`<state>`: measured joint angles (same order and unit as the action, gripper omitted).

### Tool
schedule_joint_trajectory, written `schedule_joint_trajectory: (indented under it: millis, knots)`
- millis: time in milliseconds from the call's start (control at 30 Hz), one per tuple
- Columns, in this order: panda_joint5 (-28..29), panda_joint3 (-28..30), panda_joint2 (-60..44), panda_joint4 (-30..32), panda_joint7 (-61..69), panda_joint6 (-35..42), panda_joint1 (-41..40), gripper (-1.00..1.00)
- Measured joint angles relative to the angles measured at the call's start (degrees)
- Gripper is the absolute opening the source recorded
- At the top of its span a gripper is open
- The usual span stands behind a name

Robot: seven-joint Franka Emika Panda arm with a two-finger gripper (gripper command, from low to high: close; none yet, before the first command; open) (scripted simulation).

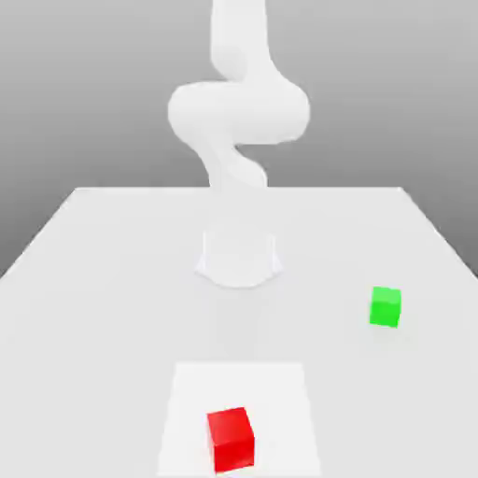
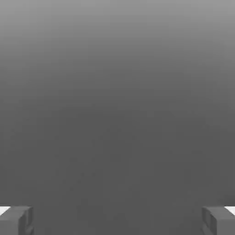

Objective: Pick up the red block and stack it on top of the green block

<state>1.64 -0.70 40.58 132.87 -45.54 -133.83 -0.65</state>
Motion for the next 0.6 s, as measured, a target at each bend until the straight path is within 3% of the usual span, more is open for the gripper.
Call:
schedule_joint_trajectory:
  millis: [333,600]
  knots:
    - [5.17,-0.80,-21.29,4.34,2.28,-8.17,-1.68,0.00]
    - [4.90,-0.06,-37.79,7.84,7.17,-14.84,-2.01,0.00]
